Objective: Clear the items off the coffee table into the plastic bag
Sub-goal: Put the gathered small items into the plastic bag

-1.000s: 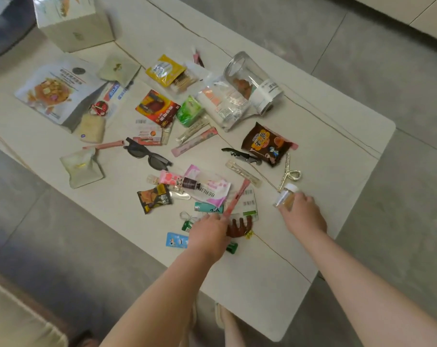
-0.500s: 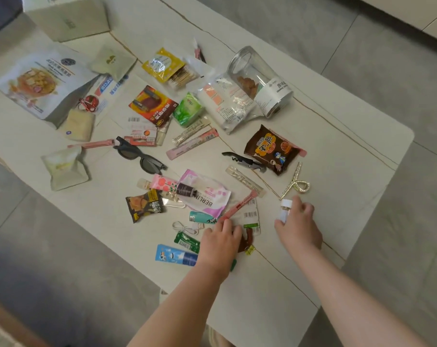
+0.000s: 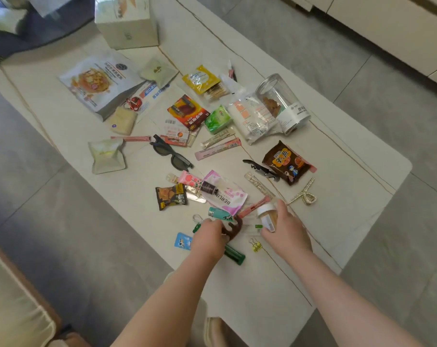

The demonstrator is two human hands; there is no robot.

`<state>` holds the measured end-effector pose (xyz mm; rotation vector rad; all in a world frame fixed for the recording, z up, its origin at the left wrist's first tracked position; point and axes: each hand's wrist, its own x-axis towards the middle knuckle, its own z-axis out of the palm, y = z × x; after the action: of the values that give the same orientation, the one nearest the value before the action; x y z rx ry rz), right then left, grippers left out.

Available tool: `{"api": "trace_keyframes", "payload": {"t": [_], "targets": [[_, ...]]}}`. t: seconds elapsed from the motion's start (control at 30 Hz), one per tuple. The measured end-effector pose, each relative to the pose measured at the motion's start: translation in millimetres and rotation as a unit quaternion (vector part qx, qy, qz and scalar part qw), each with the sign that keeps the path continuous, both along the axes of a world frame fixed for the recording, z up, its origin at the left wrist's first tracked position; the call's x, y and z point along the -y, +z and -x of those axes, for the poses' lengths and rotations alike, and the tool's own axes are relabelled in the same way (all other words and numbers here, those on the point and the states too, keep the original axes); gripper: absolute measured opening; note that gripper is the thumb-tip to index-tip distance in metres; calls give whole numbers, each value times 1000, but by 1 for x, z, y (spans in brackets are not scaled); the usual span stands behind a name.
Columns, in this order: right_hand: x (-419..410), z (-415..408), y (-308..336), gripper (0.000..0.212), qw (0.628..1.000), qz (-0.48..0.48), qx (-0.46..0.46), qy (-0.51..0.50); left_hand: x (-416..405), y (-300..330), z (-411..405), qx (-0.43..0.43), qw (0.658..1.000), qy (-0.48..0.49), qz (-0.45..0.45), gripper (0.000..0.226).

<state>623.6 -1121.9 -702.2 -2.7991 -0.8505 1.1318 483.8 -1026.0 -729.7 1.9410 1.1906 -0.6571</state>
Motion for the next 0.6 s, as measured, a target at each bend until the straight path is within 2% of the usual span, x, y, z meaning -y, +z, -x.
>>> {"api": "trace_keyframes", "payload": {"t": [0.1,0.33,0.5,0.6], "targets": [[-9,16,19,62,999,-15,-18,36,-15,24,22,16,998,58,-4,23],[-56,59,71,51,988,-54,-50,136,-47,91,80,60,981,181,-21,19],[-109,110,107,55,974,-92,-55,201,-69,127,132,102,944,312,-6,19],[-138,151,122,54,963,-119,-73,229,-85,141,172,117,927,354,-24,18]]}}
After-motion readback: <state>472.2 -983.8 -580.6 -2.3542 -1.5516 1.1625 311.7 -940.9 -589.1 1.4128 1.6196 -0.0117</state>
